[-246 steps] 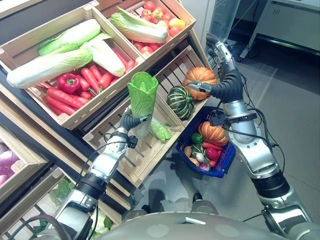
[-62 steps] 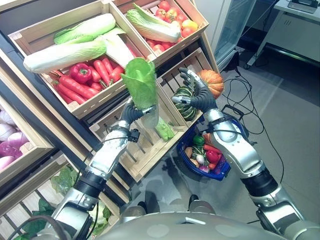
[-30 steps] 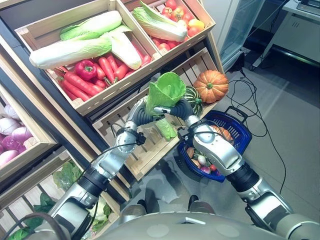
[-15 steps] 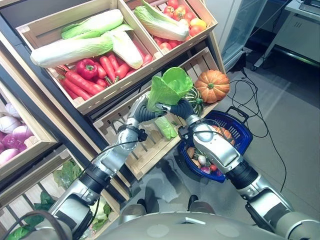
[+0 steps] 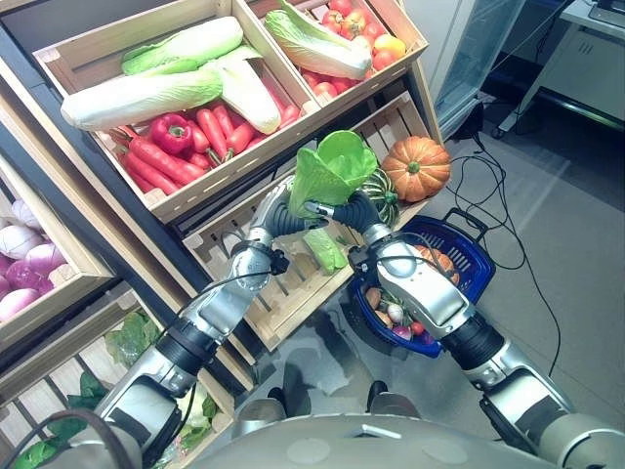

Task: Pick up fruits and vegetables into the basket

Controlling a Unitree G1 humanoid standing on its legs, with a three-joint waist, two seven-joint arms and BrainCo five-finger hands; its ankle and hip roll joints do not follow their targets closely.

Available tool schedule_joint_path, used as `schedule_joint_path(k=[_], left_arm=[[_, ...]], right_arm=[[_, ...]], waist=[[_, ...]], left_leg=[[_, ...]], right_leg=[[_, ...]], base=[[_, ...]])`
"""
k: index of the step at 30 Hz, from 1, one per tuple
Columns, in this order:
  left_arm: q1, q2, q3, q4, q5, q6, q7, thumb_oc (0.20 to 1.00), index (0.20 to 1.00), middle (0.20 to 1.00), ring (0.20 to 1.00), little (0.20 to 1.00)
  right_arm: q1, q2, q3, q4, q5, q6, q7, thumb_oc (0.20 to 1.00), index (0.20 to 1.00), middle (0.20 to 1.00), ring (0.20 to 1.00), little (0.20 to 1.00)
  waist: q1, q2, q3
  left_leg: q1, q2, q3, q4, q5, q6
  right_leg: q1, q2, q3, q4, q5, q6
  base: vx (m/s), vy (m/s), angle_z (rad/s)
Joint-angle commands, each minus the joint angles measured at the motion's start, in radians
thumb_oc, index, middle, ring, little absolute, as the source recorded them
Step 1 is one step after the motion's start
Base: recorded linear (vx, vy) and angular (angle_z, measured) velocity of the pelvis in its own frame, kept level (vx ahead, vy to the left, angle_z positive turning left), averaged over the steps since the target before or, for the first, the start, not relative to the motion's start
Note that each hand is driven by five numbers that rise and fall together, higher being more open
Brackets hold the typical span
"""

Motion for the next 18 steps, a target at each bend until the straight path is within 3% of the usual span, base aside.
schedule_joint_path(k=[1, 5, 10, 12, 18], left_arm=[[-0.098, -0.012, -0.078, -0.015, -0.029, 0.009, -0.022, 1.0, 1.0, 1.0, 1.0, 1.0], [-0.013, 0.02, -0.039, 0.044, -0.044, 0.03, -0.007, 1.0, 1.0, 1.0, 1.0, 1.0], [0.079, 0.042, 0.002, 0.122, -0.06, -0.002, 0.005, 1.0, 1.0, 1.0, 1.0, 1.0], [0.142, 0.042, 0.035, 0.196, -0.054, -0.044, 0.018, 1.0, 1.0, 1.0, 1.0, 1.0], [0.215, 0.036, 0.075, 0.284, -0.07, -0.076, 0.023, 1.0, 1.0, 1.0, 1.0, 1.0]], right_arm=[[-0.128, 0.066, 0.017, -0.142, -0.005, -0.134, 0.021, 0.2, 0.2, 0.2, 0.2, 0.2], [-0.098, 0.021, -0.041, -0.216, 0.014, -0.145, 0.055, 0.2, 0.2, 0.2, 0.2, 0.2], [-0.067, -0.022, -0.095, -0.287, 0.038, -0.155, 0.088, 0.2, 0.2, 0.2, 0.2, 0.2], [-0.041, -0.047, -0.142, -0.331, 0.06, -0.163, 0.107, 0.2, 0.2, 0.2, 0.2, 0.2], [0.005, -0.081, -0.205, -0.367, 0.069, -0.193, 0.082, 0.2, 0.2, 0.2, 0.2, 0.2]], waist=[[0.017, -0.031, -0.01], [0.017, -0.03, -0.008], [0.02, -0.032, -0.005], [0.021, -0.034, -0.004], [0.016, -0.034, 0.004]], left_leg=[[-0.008, -0.034, 0.048, 0.102, -0.181, 0.057], [-0.009, -0.03, 0.05, 0.103, -0.18, 0.057], [-0.009, -0.025, 0.052, 0.103, -0.177, 0.054], [-0.012, -0.021, 0.055, 0.104, -0.175, 0.052], [-0.017, -0.014, 0.063, 0.113, -0.177, 0.051]], right_leg=[[-0.009, -0.082, 0.025, 0.035, -0.02, 0.077], [-0.012, -0.076, 0.026, 0.038, -0.025, 0.073], [-0.011, -0.073, 0.026, 0.04, -0.028, 0.071], [-0.012, -0.071, 0.022, 0.044, -0.031, 0.07], [-0.02, -0.068, 0.016, 0.056, -0.04, 0.067]], base=[[0.0, 0.0, 0.0], [0.0, 0.0, 0.0], [0.0, 0.0, 0.0], [0.0, 0.0, 0.0], [0.0, -0.02, 0.0]])
